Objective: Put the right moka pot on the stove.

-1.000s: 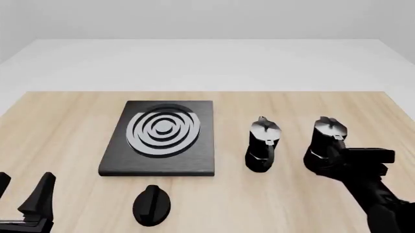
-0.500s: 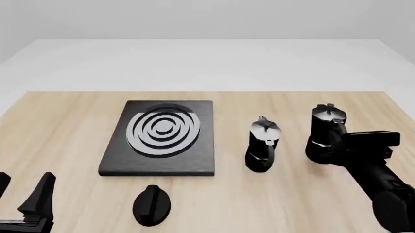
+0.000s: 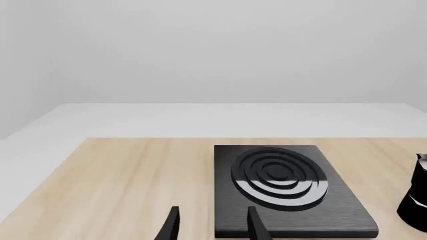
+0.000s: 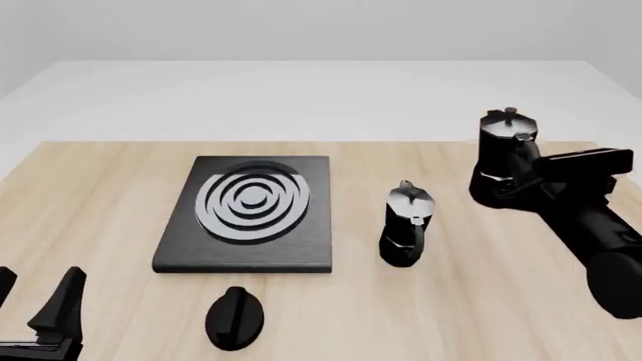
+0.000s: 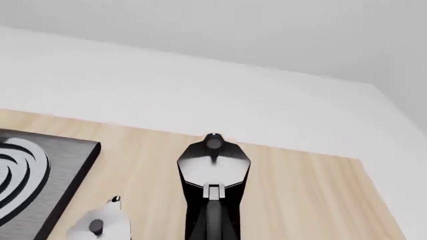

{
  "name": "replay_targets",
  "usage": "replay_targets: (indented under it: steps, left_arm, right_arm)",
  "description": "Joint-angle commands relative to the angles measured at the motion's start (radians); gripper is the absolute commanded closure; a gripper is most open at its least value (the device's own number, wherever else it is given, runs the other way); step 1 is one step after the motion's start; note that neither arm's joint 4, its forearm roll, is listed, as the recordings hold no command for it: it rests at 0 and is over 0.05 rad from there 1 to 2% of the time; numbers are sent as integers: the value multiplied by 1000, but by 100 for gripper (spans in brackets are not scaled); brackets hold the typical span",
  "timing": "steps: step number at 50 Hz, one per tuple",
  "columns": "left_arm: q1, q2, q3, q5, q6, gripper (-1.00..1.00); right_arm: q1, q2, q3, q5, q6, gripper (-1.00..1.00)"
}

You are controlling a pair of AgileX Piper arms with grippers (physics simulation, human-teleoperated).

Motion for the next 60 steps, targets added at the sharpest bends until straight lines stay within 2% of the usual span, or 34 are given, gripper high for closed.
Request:
replay_targets:
  steps: [1, 8, 16, 23, 37, 40, 60]
  left_arm:
    - [0, 0, 0, 0, 0, -100]
    - [0, 0, 0, 0, 0, -100]
    - [0, 0, 0, 0, 0, -100]
    - [0, 0, 0, 0, 0, -100]
    - [0, 0, 0, 0, 0, -100]
    - [0, 0, 0, 0, 0, -100]
    - [0, 0, 0, 0, 0, -100]
  right_arm:
    - [35, -34, -132, 65, -13, 100]
    - [66, -18, -181, 73, -21, 100]
    - [135, 14, -288, 91, -23, 100]
    - [154, 43, -352, 109, -12, 100]
    - [251, 156, -507, 124, -18, 100]
    - [254, 161, -520, 100, -11, 100]
    - [393, 304, -679, 114, 15, 100]
